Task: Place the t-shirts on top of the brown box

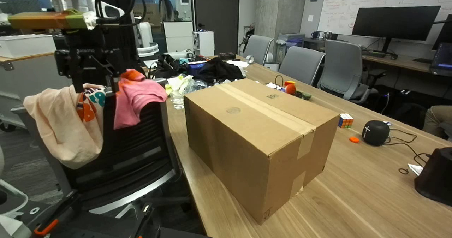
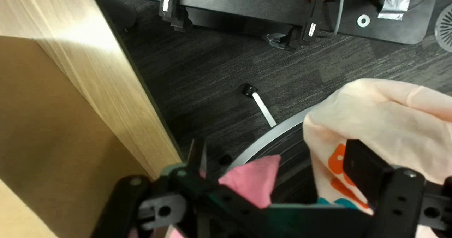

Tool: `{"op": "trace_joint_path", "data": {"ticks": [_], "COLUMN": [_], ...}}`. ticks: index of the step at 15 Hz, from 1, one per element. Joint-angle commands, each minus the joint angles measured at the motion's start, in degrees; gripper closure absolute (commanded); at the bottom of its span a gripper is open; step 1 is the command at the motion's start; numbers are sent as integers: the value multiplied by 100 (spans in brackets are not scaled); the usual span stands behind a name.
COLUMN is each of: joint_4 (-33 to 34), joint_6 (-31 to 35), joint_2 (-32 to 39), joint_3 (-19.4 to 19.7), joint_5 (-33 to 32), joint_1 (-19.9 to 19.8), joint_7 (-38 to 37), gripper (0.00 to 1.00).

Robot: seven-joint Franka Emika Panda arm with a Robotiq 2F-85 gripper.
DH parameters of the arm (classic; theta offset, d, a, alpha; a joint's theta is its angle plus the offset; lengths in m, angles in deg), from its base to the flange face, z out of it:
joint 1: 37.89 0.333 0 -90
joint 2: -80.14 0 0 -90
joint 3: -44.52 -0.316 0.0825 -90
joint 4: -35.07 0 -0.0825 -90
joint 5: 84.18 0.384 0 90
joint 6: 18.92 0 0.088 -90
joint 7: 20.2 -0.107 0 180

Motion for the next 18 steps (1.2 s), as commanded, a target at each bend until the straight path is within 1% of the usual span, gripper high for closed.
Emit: {"op": "trace_joint_path", "data": {"ticks": [1, 3, 8, 12, 18], "joint_4": [-65, -56, 29, 155, 377], "joint_6": [464, 730, 1241, 1262, 1132], "joint_2": [164, 302, 595, 720, 826], "joint_3": [-321, -501, -810, -923, -1073], "joint_5": [276, 360, 297, 359, 572], "joint_1": [435, 597, 688, 750, 985], "joint_7": [-14, -131, -577, -734, -853], "gripper": [0, 0, 0, 0, 0]}}
